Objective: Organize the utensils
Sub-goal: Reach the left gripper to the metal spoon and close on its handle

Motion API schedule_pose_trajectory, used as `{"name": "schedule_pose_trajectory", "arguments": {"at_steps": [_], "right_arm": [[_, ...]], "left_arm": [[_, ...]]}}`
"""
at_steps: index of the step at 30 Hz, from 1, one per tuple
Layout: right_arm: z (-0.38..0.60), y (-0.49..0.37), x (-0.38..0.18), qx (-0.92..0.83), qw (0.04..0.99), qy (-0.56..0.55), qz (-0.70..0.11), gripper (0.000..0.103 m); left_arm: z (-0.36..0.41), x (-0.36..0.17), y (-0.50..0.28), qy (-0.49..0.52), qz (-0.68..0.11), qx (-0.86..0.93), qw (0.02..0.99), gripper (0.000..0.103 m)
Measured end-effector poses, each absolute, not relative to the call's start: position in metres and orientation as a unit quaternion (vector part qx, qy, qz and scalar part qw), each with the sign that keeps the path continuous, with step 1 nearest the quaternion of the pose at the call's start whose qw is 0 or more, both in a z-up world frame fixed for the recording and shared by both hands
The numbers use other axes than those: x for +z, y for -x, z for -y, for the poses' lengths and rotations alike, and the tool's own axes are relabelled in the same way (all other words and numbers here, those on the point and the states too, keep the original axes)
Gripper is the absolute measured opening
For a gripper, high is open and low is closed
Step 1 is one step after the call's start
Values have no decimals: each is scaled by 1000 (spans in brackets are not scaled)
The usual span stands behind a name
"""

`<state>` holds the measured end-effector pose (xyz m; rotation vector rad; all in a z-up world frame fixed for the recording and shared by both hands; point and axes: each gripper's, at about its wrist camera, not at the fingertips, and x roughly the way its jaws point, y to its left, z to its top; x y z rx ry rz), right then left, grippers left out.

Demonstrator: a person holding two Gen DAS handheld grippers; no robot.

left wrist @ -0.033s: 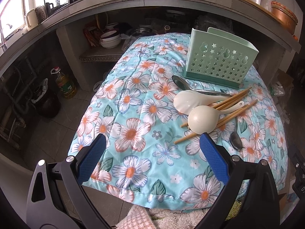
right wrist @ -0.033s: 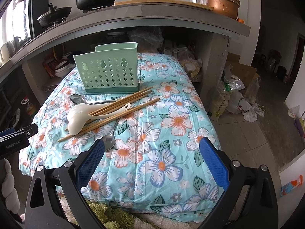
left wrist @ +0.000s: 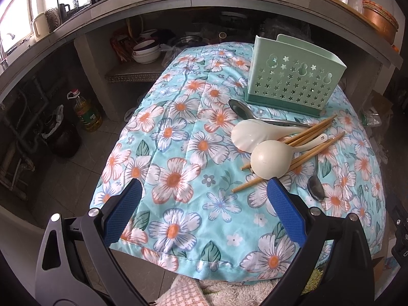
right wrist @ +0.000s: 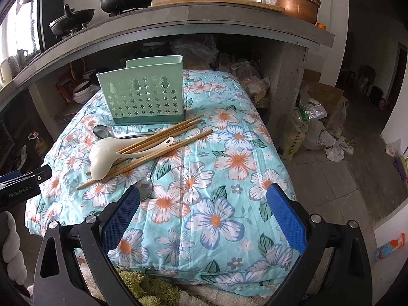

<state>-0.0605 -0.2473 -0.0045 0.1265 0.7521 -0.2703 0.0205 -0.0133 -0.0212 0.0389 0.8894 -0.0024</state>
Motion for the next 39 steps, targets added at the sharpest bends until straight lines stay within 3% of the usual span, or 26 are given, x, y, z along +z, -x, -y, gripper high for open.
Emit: {"name": "schedule_pose_trajectory", "arguments": {"at_steps": [19, 30, 35, 39], "right_arm": [[296, 29, -39, -143, 889, -158, -405, 97], [298, -15, -38, -122, 896, -130, -406, 97], [296, -39, -30, -111, 906, -124, -388, 97], [291, -54, -31, -99, 906, -120, -393, 97]], "left_arm": [[42, -20, -105, -66, -418, -12, 906, 95], [42, -24, -153, -35, -394, -89, 914, 94], [33, -35, -177, 7, -428, -141, 893, 67], [21, -50, -197, 63, -467, -177, 864, 52]]}}
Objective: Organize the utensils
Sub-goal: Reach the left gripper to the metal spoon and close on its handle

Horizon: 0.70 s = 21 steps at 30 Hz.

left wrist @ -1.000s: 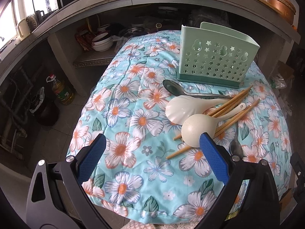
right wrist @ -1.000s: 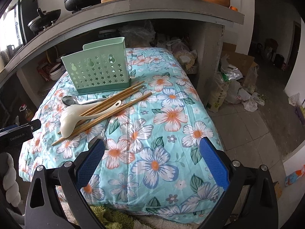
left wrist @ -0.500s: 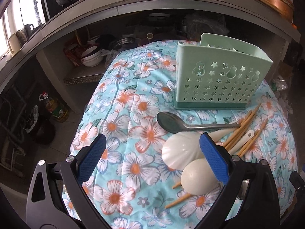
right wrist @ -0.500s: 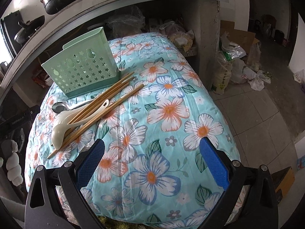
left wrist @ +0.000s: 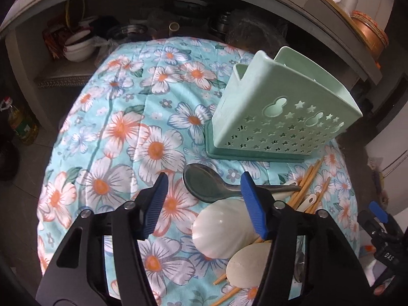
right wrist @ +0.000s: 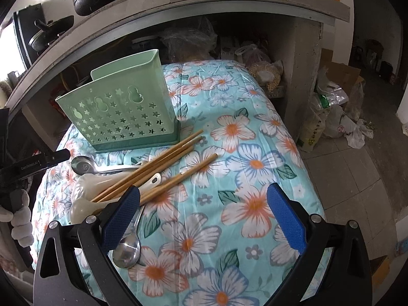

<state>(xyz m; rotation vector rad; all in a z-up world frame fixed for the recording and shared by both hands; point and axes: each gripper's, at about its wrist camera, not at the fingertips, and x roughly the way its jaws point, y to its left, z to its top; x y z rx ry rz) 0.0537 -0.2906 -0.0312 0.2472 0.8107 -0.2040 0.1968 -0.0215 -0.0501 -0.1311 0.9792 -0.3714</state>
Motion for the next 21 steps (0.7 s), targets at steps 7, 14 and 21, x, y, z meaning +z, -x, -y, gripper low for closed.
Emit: {"name": "schedule_pose_trajectory", "arguments": {"at_steps": [7, 14, 21], "right_arm": [[282, -65, -37, -89, 903, -109, -405, 97], [279, -69, -41, -88, 900, -112, -411, 97], [269, -67, -40, -70, 902, -114, -410, 97]], "left_arm": [[15, -80, -218, 107, -518, -207, 823, 29], [8, -103, -233, 138, -539, -212, 803, 18], [3, -107, -237, 158, -536, -223, 799, 11]]}}
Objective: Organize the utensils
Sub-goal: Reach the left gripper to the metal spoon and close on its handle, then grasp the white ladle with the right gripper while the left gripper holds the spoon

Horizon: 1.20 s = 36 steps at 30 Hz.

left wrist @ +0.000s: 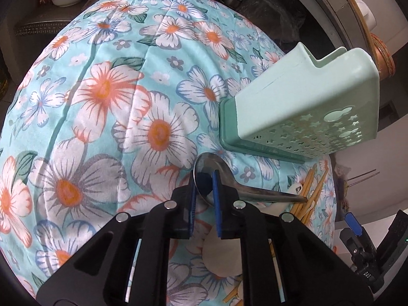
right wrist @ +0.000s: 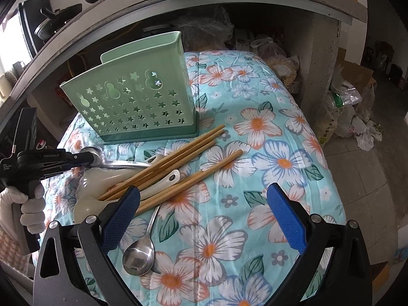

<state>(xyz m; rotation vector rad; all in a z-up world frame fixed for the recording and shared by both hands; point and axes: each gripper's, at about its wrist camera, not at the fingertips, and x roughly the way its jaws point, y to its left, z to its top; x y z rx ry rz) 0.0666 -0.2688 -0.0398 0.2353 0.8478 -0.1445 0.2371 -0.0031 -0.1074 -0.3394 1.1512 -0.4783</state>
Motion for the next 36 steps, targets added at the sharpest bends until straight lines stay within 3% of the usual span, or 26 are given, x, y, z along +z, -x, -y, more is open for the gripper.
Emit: {"name": "schedule_pose_trajectory", "arguments": {"at_steps": [12, 15, 17, 22, 32, 36], "right_arm": [[232, -61, -24, 3, 916, -76, -393, 93], [222, -65, -26, 11, 919, -39, -393, 87], [214, -71, -33, 20, 913, -11, -406, 75], [187, -79, -50, 48, 899, 74, -428, 59], [139, -79, -74, 68, 873, 238, -420, 56], [131, -75, -71, 79, 870, 252, -415, 55]], "left_arm": [[-19, -99, -223, 180, -510, -223, 811, 7], [-23, -99, -218, 180, -504, -216, 817, 7], [-23, -99, -215, 179, -499, -213, 820, 7], [-20, -99, -212, 172, -488, -207, 830, 8], [-22, -101, -211, 173, -485, -207, 832, 8], [-21, -101, -210, 174, -486, -206, 831, 8]]}}
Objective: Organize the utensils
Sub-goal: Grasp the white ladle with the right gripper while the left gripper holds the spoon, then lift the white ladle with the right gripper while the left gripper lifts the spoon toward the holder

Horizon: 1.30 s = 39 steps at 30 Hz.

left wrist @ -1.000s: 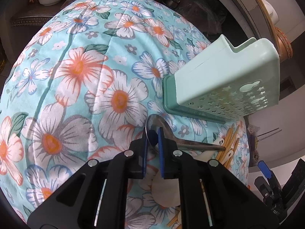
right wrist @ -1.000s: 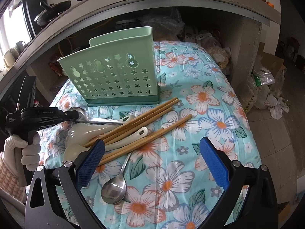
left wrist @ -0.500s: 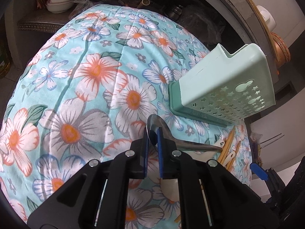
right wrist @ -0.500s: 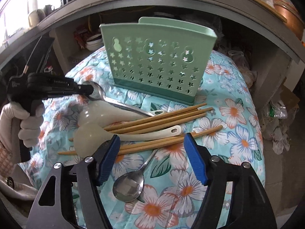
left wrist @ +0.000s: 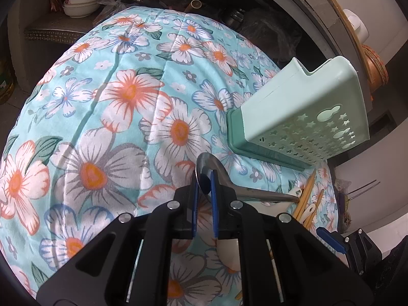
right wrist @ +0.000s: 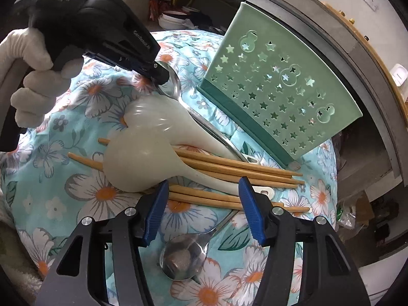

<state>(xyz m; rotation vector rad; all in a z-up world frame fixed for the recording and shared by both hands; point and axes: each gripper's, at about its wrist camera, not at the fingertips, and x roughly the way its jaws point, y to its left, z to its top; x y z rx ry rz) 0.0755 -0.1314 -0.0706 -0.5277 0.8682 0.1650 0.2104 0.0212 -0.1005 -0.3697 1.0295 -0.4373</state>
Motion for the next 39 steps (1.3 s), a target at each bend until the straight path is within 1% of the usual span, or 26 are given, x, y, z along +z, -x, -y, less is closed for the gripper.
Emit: {"name": "schedule_pose_trajectory", "arguments": {"at_steps": [5, 10, 12, 15, 17, 18, 23, 24, 25, 32, 35, 39], "right_arm": [[118, -69, -58, 104, 880, 254, -388, 55], [97, -66, -62, 119, 871, 308, -364, 55], [90, -65, -64, 128, 866, 323, -359, 53], [82, -63, -68, 139, 856, 353, -350, 46], [77, -63, -70, 147, 850, 371, -343, 38], [73, -61, -72, 152, 848, 377, -341, 36], [69, -61, -79, 165, 844, 389, -330, 12], [70, -61, -78, 164, 847, 386, -326, 11], [71, -61, -75, 163, 850, 381, -325, 7], [98, -71, -46, 141, 890, 299, -315, 5], [115, -75, -28, 130, 909, 240, -314, 4], [148, -78, -3, 122, 931, 136, -316, 4]], "left_arm": [[-21, -101, -210, 174, -486, -207, 831, 8], [-21, -101, -211, 173, -486, -207, 831, 8], [-21, -101, -211, 173, -486, -207, 831, 8], [-21, -101, -210, 173, -485, -207, 832, 8], [-21, -101, -210, 173, -485, -207, 832, 8], [-21, -101, -210, 173, -485, -208, 832, 8], [-21, -101, -209, 173, -484, -208, 832, 8], [-21, -101, -210, 173, -483, -208, 833, 8], [-21, -100, -210, 173, -482, -208, 833, 8], [-23, -76, -205, 158, -443, -214, 856, 5], [-23, -58, -194, 143, -410, -216, 875, 3], [-23, -32, -180, 118, -363, -221, 898, 2]]}}
